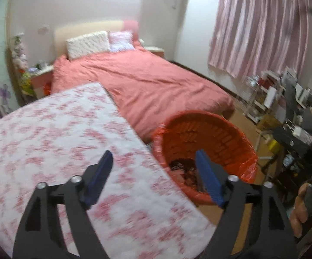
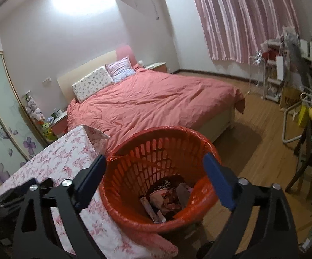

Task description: Collect trash

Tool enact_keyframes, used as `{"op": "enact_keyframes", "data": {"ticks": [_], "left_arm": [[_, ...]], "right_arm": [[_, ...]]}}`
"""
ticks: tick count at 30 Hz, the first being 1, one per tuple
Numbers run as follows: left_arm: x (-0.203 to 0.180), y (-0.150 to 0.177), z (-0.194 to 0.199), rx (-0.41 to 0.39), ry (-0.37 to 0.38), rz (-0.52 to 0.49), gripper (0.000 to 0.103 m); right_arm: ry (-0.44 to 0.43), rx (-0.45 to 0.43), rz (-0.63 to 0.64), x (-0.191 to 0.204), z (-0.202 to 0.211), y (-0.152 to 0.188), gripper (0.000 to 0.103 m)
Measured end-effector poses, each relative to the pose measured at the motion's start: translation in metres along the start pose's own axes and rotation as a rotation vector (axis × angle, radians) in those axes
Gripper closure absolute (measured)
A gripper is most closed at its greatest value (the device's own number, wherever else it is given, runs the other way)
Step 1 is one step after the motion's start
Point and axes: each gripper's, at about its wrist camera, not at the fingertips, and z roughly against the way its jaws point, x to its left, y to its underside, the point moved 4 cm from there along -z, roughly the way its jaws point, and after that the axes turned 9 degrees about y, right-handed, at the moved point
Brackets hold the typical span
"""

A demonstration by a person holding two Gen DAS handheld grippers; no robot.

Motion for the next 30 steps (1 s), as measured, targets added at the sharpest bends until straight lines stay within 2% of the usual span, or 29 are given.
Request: {"op": "enact_keyframes", "data": {"ticks": [1, 3, 5, 11, 18, 25, 30], "left_arm": [[0.005, 0.004, 0.013, -0.024, -0.016, 0.006, 0.013], [0.015, 0.013, 0.041, -0.067, -0.055, 0.017, 0.008], [0.021, 0.023, 0.062, -0.09, -0.088, 0.023, 0.004], [0.044, 0.062, 0.113, -0.106, -0.194, 0.066, 0.004], [0.054, 0.104, 0.16, -0.152, -0.292, 0.075, 0.004], [0.051, 0.13, 0.194, -0.214, -0.359, 0.07, 0.004], [0.052, 0.133, 0.203, -0.225, -0.38, 0.088, 0.004]], "right_arm": [[0.011, -0.006, 0.002, 0.002, 0.005, 0.002, 0.008], [0.022, -0.023, 0.016, 0.006, 0.021, 0.01, 0.003], [0.033, -0.041, 0.048, 0.015, 0.035, 0.017, 0.003], [0.01, -0.085, 0.156, 0.044, 0.081, 0.048, 0.002], [-0.023, -0.178, 0.192, 0.061, 0.117, 0.067, 0.002], [0.049, -0.243, 0.208, 0.07, 0.137, 0.083, 0.002], [0.15, -0.184, 0.205, 0.071, 0.133, 0.083, 0.002]]}}
